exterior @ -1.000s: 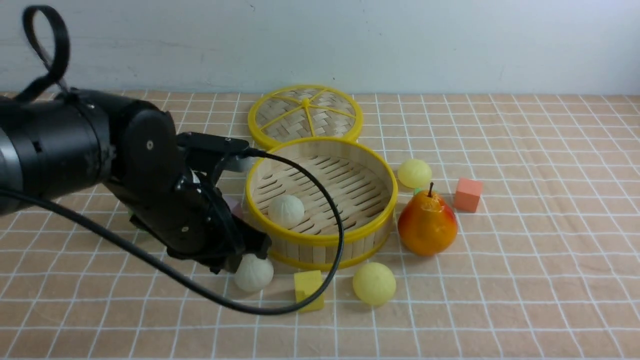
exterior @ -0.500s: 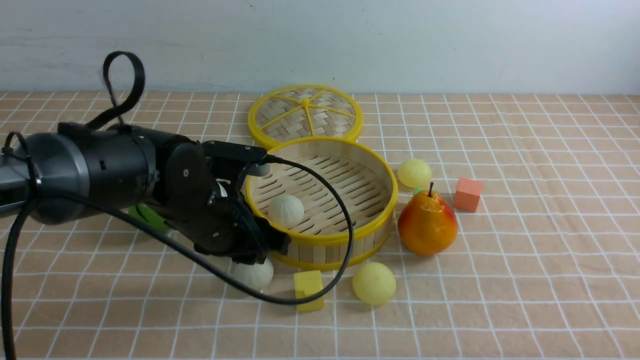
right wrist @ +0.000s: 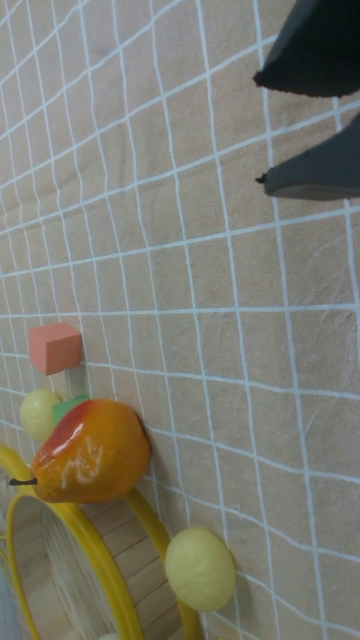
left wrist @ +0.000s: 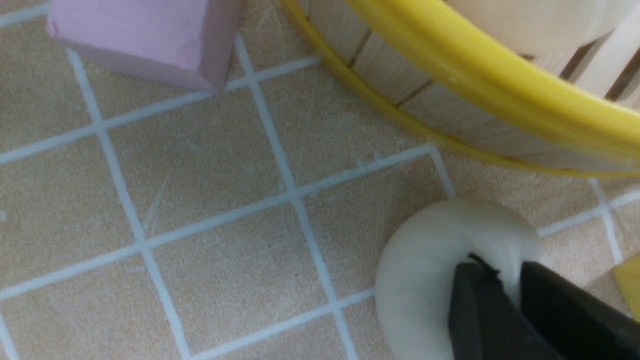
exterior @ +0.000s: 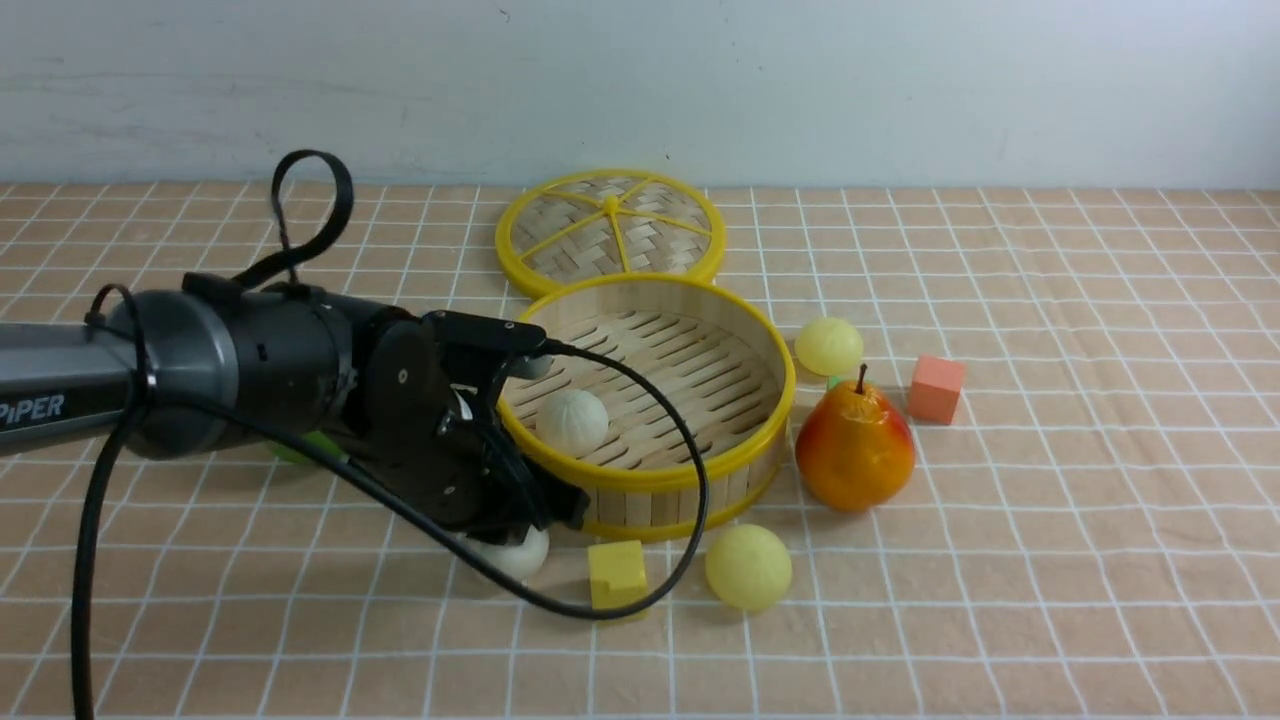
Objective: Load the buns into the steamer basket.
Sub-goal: Use the left arm to grab a steamed stuffed bun, then use the left arm to put the steamed stuffed bun into the steamer
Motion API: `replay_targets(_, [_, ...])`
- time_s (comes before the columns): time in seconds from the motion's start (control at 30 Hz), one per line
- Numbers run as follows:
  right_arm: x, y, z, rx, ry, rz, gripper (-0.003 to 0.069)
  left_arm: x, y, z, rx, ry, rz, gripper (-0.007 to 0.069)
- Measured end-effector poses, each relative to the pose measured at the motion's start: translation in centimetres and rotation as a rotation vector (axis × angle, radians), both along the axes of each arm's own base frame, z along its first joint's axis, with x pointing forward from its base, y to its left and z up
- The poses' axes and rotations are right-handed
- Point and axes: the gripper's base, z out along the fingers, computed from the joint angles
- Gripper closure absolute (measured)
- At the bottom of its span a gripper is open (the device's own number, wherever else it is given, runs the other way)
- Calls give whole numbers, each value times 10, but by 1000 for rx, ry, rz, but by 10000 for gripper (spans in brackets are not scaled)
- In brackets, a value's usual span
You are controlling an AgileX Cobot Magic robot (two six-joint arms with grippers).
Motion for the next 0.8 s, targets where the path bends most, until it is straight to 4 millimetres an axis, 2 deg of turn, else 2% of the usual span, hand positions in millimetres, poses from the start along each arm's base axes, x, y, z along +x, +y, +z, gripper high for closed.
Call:
replay_targets(0.03, [0,0,0,0,0,0,419,0,0,3,7,20,-3,624])
replay_targets(0.07, [0,0,0,0,0,0,419,0,0,5,9,26,-4,626])
replay_targets(0.17, [0,0,0,0,0,0,419,-4,-2,30,16,52,-21,635])
replay_targets(0.23, [0,0,0,0,0,0,419,-9,-9,64,-7,-26,-69,635])
replay_targets(0.3, [0,0,0,0,0,0,419,-12,-21,90,-33,-122,-133,635])
replay_targets(0.4, [0,0,0,0,0,0,419,-10,-40,110,-77,-249,-213,635])
replay_targets(0.53, [0,0,0,0,0,0,419,6,-56,99,-97,-316,-243,635])
replay_targets(0.57, [0,0,0,0,0,0,419,11,-59,92,-91,-320,-249,631])
replay_targets(0.63, [0,0,0,0,0,0,419,29,-68,64,-63,-297,-262,606])
replay_targets(0.67, [0,0,0,0,0,0,419,33,-71,58,-58,-293,-266,595])
replay_targets(0.73, [0,0,0,0,0,0,419,46,-78,35,-34,-266,-275,533])
replay_targets(0.8, [0,0,0,0,0,0,419,51,-80,30,-24,-266,-280,498])
